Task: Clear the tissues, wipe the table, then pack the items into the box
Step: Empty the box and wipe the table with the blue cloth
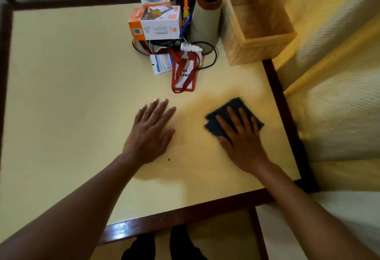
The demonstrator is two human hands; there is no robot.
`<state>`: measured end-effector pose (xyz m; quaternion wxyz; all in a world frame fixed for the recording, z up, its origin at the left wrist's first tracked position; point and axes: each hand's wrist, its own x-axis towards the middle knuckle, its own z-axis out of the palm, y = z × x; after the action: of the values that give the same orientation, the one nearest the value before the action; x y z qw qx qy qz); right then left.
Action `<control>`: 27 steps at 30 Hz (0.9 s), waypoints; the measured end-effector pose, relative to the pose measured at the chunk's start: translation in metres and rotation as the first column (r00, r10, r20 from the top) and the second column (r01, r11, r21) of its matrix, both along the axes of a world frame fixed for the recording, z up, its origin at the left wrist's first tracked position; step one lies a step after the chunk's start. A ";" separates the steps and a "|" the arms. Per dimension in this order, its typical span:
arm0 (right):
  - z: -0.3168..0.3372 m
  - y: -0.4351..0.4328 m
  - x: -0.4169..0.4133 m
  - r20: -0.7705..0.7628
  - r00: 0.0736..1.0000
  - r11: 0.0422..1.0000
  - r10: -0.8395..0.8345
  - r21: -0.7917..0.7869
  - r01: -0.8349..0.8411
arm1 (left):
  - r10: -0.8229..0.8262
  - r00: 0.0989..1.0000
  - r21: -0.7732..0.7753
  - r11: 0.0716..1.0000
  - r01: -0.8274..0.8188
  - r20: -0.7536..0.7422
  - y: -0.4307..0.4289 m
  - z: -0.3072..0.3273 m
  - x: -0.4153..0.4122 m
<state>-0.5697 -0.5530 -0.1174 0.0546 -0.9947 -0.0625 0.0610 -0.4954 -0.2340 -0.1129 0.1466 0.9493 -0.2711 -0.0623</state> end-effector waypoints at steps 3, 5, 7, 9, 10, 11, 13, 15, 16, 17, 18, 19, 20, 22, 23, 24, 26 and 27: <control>0.006 -0.055 0.030 -0.052 0.951 0.953 -0.303 -0.016 0.303 | 0.041 0.999 -0.060 0.997 -0.040 0.003 -0.002 0.004 -0.003; 0.009 -0.062 0.056 -0.102 0.925 0.931 -0.366 -0.027 0.365 | 0.219 0.975 -0.176 0.959 -0.222 -0.034 -0.018 0.015 0.005; 0.008 -0.052 0.074 -0.087 0.929 0.933 -0.361 -0.021 0.360 | 0.472 0.871 -0.288 0.823 -0.490 -0.134 -0.049 0.028 0.024; 0.006 -0.042 0.082 -0.057 0.929 0.930 -0.366 -0.002 0.367 | 0.611 0.764 -0.318 0.697 -0.643 -0.207 -0.084 0.039 0.046; 0.005 -0.038 0.084 -0.051 0.926 0.927 -0.374 0.000 0.374 | 0.637 0.741 -0.298 0.680 -0.670 -0.212 -0.099 0.040 0.057; 0.005 -0.033 0.084 -0.056 0.923 0.924 -0.381 -0.001 0.381 | 0.650 0.732 -0.261 0.684 -0.681 -0.205 -0.111 0.039 0.066; 0.004 -0.024 0.084 -0.057 0.920 0.922 -0.387 -0.013 0.387 | 0.671 0.719 -0.194 0.692 -0.695 -0.183 -0.126 0.037 0.080; 0.004 -0.016 0.083 -0.072 0.923 0.926 -0.379 -0.019 0.378 | 0.678 0.709 -0.187 0.684 -0.705 -0.192 -0.130 0.038 0.088; 0.005 -0.011 0.082 -0.076 0.927 0.930 -0.367 -0.023 0.367 | 0.667 0.718 -0.199 0.690 -0.696 -0.198 -0.127 0.041 0.092; 0.006 -0.005 0.082 -0.078 0.932 0.935 -0.355 -0.029 0.354 | 0.644 0.739 -0.207 0.710 -0.673 -0.197 -0.123 0.045 0.096; 0.007 0.003 0.082 -0.091 0.937 0.941 -0.338 -0.026 0.337 | 0.612 0.766 -0.212 0.736 -0.643 -0.197 -0.116 0.052 0.100; 0.007 0.012 0.083 -0.107 0.945 0.950 -0.311 -0.017 0.310 | 0.575 0.794 -0.220 0.763 -0.608 -0.199 -0.106 0.060 0.105; 0.008 0.025 0.085 -0.115 0.953 0.960 -0.280 -0.009 0.281 | 0.535 0.820 -0.230 0.788 -0.571 -0.204 -0.094 0.070 0.112; 0.009 0.056 0.092 -0.106 0.966 0.971 -0.236 0.017 0.239 | 0.461 0.862 -0.228 0.834 -0.502 -0.213 -0.074 0.093 0.126; 0.009 0.075 0.097 -0.104 0.971 0.975 -0.217 0.032 0.221 | 0.435 0.876 -0.220 0.852 -0.476 -0.209 -0.065 0.105 0.133; 0.010 0.097 0.101 -0.088 0.976 0.977 -0.199 0.054 0.204 | 0.416 0.887 -0.217 0.864 -0.455 -0.201 -0.058 0.113 0.138; 0.010 0.148 0.102 -0.022 0.990 0.977 -0.142 0.157 0.143 | 0.402 0.894 -0.232 0.867 -0.441 -0.196 -0.048 0.124 0.145; 0.011 0.175 0.100 -0.016 0.997 0.979 -0.069 0.192 0.071 | 0.403 0.894 -0.240 0.864 -0.442 -0.195 -0.045 0.125 0.147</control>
<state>-0.4694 -0.3785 -0.1067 0.1529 -0.9860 -0.0328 0.0574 -0.3479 -0.2787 0.0121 0.3067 0.9488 -0.0514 -0.0557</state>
